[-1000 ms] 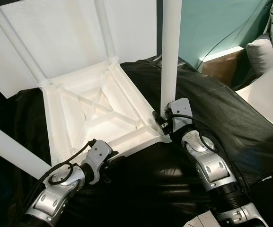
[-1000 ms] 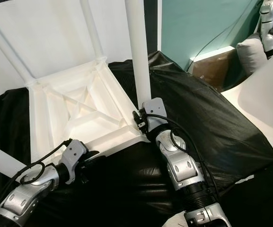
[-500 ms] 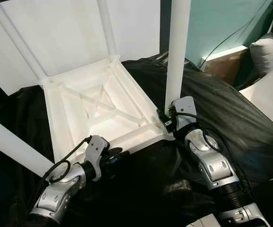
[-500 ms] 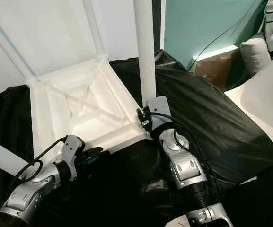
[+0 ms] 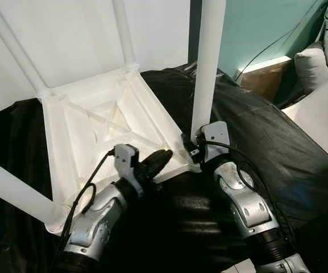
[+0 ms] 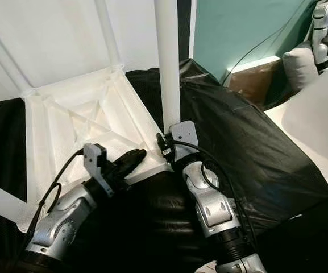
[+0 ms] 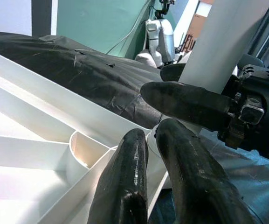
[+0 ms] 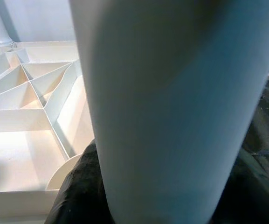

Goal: Building children table

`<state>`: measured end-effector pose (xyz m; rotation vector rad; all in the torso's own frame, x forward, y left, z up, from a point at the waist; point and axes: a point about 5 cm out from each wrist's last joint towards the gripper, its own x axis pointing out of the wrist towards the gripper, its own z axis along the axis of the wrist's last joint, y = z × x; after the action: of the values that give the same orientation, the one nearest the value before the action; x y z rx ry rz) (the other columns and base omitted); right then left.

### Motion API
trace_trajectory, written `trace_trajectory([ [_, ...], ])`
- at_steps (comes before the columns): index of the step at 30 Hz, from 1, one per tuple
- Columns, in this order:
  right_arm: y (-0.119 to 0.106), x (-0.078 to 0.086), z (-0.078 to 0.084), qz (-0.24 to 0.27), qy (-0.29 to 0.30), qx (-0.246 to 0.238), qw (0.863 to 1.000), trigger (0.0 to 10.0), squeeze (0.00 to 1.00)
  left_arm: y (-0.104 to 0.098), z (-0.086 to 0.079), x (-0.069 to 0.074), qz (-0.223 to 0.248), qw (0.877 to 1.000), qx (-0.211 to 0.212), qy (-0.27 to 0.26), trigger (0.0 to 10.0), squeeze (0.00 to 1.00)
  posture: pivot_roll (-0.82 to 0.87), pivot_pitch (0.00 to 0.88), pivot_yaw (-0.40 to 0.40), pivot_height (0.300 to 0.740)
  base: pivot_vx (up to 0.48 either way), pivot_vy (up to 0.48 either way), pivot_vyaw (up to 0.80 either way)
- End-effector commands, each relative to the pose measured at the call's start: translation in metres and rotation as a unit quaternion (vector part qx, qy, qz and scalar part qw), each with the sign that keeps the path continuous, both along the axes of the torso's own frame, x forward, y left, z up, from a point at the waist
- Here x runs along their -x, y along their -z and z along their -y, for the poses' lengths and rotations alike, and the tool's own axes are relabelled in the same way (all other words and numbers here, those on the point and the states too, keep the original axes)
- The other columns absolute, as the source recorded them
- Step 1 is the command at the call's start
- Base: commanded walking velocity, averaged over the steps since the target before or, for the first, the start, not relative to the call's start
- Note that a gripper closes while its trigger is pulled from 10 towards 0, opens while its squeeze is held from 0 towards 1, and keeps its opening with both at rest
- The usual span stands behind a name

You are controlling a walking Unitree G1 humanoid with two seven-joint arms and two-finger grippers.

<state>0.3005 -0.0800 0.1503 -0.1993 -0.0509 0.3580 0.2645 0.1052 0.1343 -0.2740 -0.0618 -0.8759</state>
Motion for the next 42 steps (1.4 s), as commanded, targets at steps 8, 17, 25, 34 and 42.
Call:
trace_trajectory([
  [8,0.032,0.009,-0.008,-0.076,-0.023,0.020,0.997,10.0,0.00,0.001,-0.002,-0.005,-0.004,1.000,0.003,-0.026,10.0,0.00,-0.08,0.042,0.044,0.740,0.000,0.000,0.00],
  [17,0.034,0.017,-0.007,-0.082,-0.051,0.007,0.995,10.0,0.00,0.005,-0.021,-0.021,-0.018,0.971,0.022,-0.237,10.0,0.00,-0.08,0.038,0.050,0.740,0.000,0.000,0.00],
  [25,0.035,0.023,-0.010,-0.081,-0.087,-0.002,0.993,10.0,0.00,0.004,-0.024,-0.020,-0.007,0.962,0.012,-0.273,10.0,0.00,-0.08,0.037,0.051,0.740,0.000,0.000,0.00],
  [34,0.032,0.024,-0.011,-0.077,-0.107,-0.009,0.991,10.0,0.00,0.015,-0.026,-0.027,-0.007,0.950,-0.062,-0.306,10.0,0.00,-0.08,0.032,0.055,0.740,0.000,0.000,0.00],
  [42,0.035,0.039,0.016,-0.101,-0.084,0.009,0.991,10.0,0.00,0.038,-0.031,-0.021,-0.016,0.961,-0.174,-0.216,10.0,0.00,-0.08,0.033,0.053,0.740,0.000,0.000,0.00],
])
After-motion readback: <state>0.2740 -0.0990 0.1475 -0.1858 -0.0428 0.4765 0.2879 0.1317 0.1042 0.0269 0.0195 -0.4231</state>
